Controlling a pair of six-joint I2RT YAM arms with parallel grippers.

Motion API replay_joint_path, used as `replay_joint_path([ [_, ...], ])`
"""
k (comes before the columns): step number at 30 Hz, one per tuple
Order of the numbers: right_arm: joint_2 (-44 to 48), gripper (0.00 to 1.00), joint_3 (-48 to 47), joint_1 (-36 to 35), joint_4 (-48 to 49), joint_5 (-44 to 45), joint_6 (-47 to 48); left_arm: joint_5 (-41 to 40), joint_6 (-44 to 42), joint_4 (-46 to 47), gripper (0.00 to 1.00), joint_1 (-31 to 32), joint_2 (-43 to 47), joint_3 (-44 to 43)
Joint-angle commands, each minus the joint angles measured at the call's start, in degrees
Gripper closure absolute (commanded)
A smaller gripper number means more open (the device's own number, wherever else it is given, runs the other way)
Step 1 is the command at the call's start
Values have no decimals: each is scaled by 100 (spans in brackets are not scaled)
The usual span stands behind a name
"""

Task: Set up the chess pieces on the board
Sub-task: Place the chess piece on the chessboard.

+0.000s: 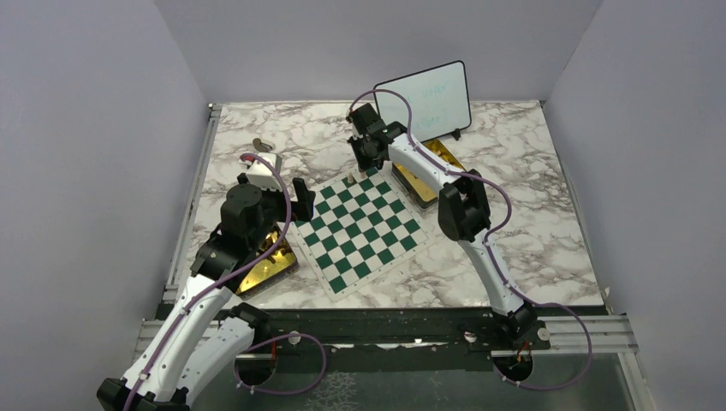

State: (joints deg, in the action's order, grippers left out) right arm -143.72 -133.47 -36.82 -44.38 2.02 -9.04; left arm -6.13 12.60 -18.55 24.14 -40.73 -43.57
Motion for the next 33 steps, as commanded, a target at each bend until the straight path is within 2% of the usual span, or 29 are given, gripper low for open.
replay_joint_path([
  [1,-139,89,-82,-88,176,-172,-89,-88,-55,70,1,36,65,42],
  [33,-128,87,-56,-159,89,39,-63,-81,-55,75,1,38,82,42],
])
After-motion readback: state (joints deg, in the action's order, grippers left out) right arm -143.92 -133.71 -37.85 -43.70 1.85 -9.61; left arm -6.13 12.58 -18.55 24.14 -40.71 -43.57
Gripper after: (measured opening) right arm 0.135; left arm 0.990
